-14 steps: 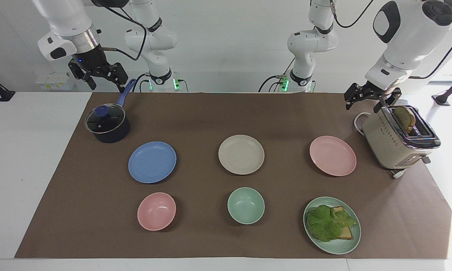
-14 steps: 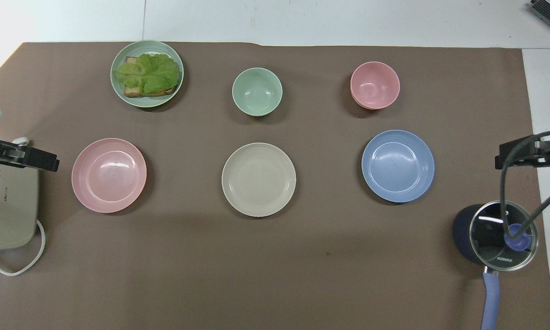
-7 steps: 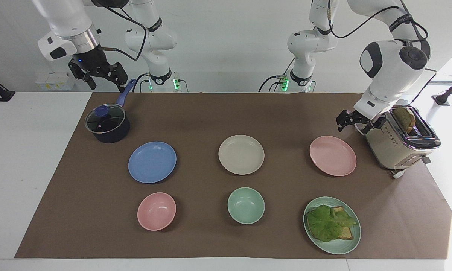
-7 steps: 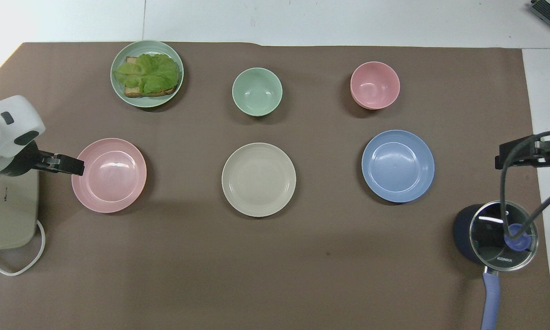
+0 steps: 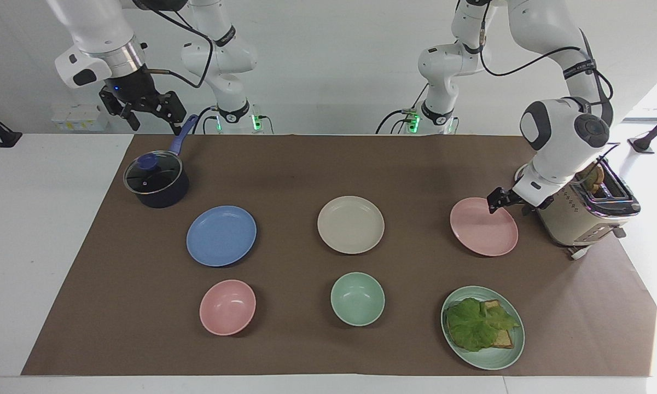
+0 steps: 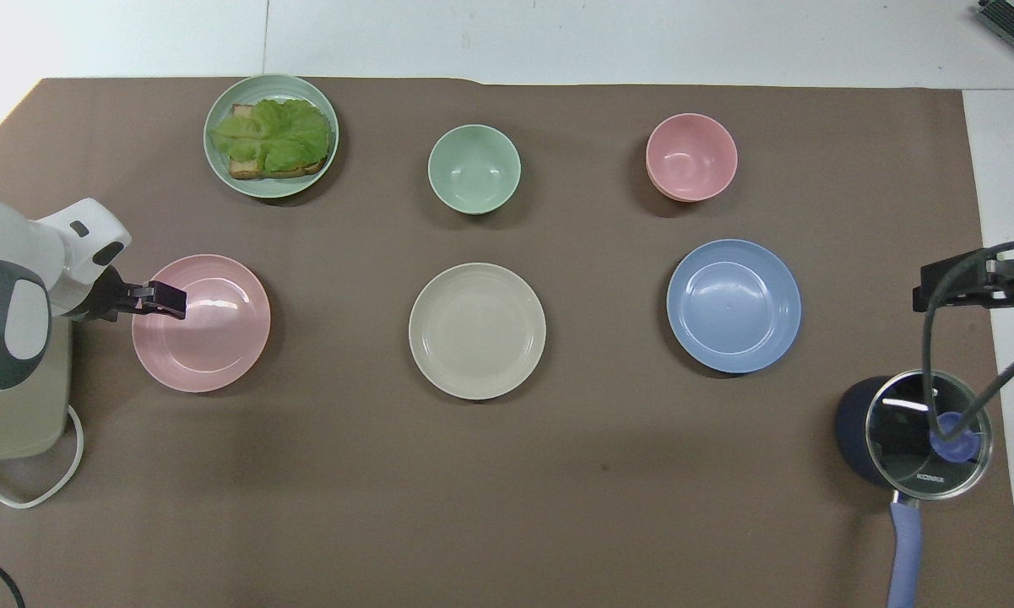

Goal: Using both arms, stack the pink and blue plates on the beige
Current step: 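Reach the left gripper to the pink plate rim and grasp it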

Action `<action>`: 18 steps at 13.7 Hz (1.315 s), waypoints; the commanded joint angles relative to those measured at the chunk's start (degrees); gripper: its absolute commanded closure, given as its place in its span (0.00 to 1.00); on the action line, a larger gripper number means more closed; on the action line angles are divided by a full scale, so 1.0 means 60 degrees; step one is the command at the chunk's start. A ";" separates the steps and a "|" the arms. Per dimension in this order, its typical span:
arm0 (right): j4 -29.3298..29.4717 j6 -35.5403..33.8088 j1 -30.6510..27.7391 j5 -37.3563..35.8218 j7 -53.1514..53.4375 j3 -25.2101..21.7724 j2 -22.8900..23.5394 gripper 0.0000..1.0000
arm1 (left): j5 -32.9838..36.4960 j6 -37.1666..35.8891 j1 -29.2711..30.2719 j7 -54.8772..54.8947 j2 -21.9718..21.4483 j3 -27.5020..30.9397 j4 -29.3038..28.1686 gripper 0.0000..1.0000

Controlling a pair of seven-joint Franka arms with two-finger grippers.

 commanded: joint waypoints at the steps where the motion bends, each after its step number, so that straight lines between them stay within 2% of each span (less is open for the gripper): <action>1: -0.0172 0.0101 -0.0058 0.0191 -0.0171 -0.0062 -0.0154 0.00 | 0.0120 0.0319 0.0221 -0.0601 -0.0166 -0.0071 -0.0471 0.00; 5: -0.0187 0.0101 -0.0058 0.0191 -0.0171 -0.0092 -0.0154 0.00 | 0.0120 0.0319 0.0645 -0.0939 -0.0605 -0.0071 -0.1306 0.00; 11: -0.0202 0.0116 -0.0117 0.0191 -0.0185 -0.0107 -0.0168 0.00 | 0.0120 0.0319 0.0778 -0.1831 -0.0664 -0.0071 -0.1396 0.00; 12: -0.0202 0.0130 -0.0117 0.0191 -0.0185 -0.0107 -0.0154 0.00 | 0.0120 0.0348 0.0778 -0.1920 -0.0650 -0.0071 -0.1396 0.10; 15: -0.0260 0.0598 -0.0117 0.0191 -0.0171 -0.0092 -0.0154 0.00 | 0.0120 0.0670 0.0778 -0.2258 -0.0343 -0.0071 -0.1381 0.10; 16: -0.0275 0.0599 -0.0117 0.0191 -0.0171 -0.0092 -0.0168 0.00 | 0.0120 0.0700 0.0763 -0.2287 -0.0342 -0.0086 -0.1395 0.17; 18: -0.0275 0.0599 -0.0117 0.0191 -0.0185 -0.0107 -0.0168 0.00 | 0.0120 0.0700 0.0720 -0.2637 -0.0328 -0.0086 -0.1410 0.17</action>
